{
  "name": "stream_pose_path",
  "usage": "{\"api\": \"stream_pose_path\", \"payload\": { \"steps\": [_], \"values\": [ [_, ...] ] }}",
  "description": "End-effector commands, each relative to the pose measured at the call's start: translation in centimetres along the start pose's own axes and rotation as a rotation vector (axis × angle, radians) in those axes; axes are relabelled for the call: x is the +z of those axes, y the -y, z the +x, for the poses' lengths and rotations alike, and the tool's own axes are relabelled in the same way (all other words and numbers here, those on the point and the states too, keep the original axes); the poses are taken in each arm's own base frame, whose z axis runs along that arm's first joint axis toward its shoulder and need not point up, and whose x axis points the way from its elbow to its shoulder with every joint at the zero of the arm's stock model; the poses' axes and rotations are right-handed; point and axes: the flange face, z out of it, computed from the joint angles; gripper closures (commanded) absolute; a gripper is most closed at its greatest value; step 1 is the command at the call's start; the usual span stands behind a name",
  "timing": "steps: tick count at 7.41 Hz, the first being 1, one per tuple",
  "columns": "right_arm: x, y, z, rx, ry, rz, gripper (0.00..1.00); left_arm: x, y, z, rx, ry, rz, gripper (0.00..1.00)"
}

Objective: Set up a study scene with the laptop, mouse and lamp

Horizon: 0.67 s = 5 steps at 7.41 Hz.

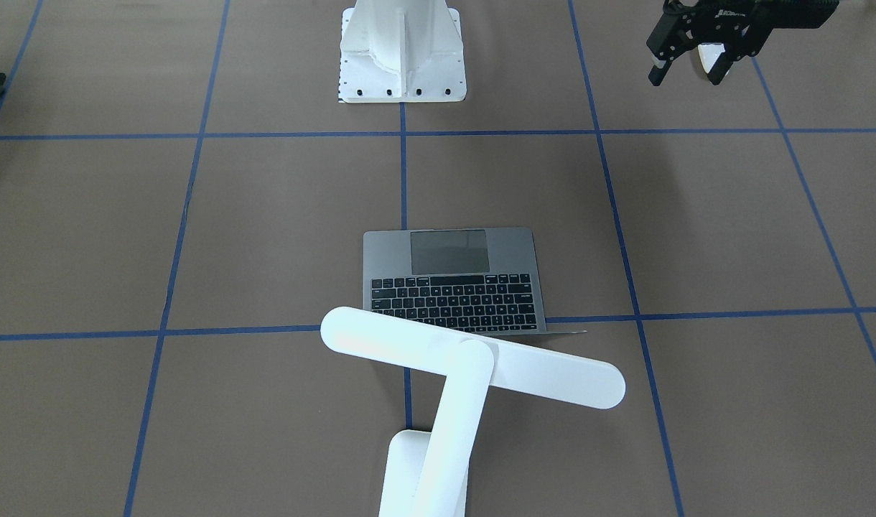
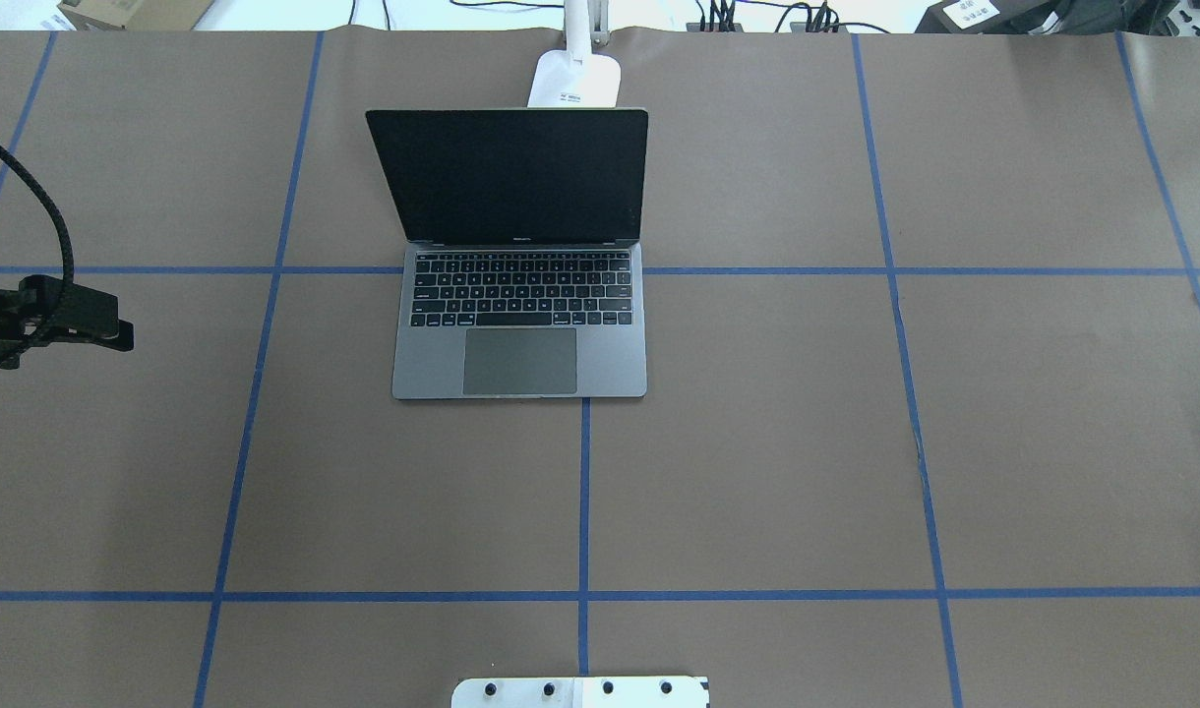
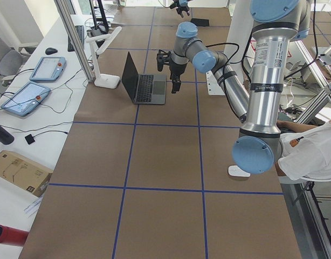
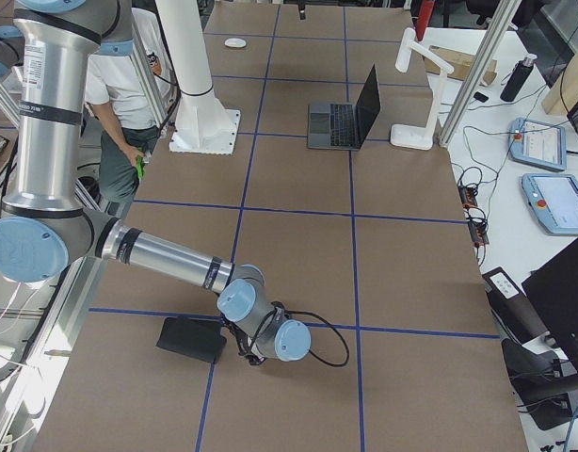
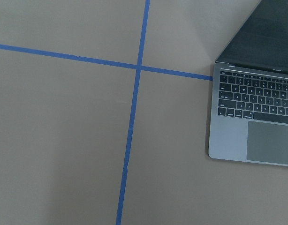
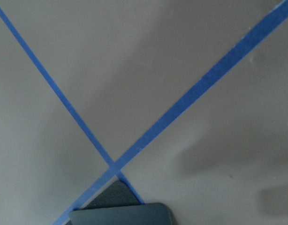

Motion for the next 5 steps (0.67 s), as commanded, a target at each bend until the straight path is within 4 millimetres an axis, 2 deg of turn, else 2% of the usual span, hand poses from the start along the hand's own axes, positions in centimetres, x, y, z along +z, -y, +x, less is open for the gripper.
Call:
{"api": "stream_pose_path", "payload": {
  "steps": [1,5],
  "values": [
    [1.56,-1.88,0.73,0.043,0.035,-0.008,0.02,-0.26,-0.05,0.19,0.003,-0.006,0.004,0.01],
    [2.16,-2.03,0.13,0.080,0.106,0.047,0.02,-0.35,-0.05,0.26,0.004,-0.008,0.007,0.01]
  ]
}}
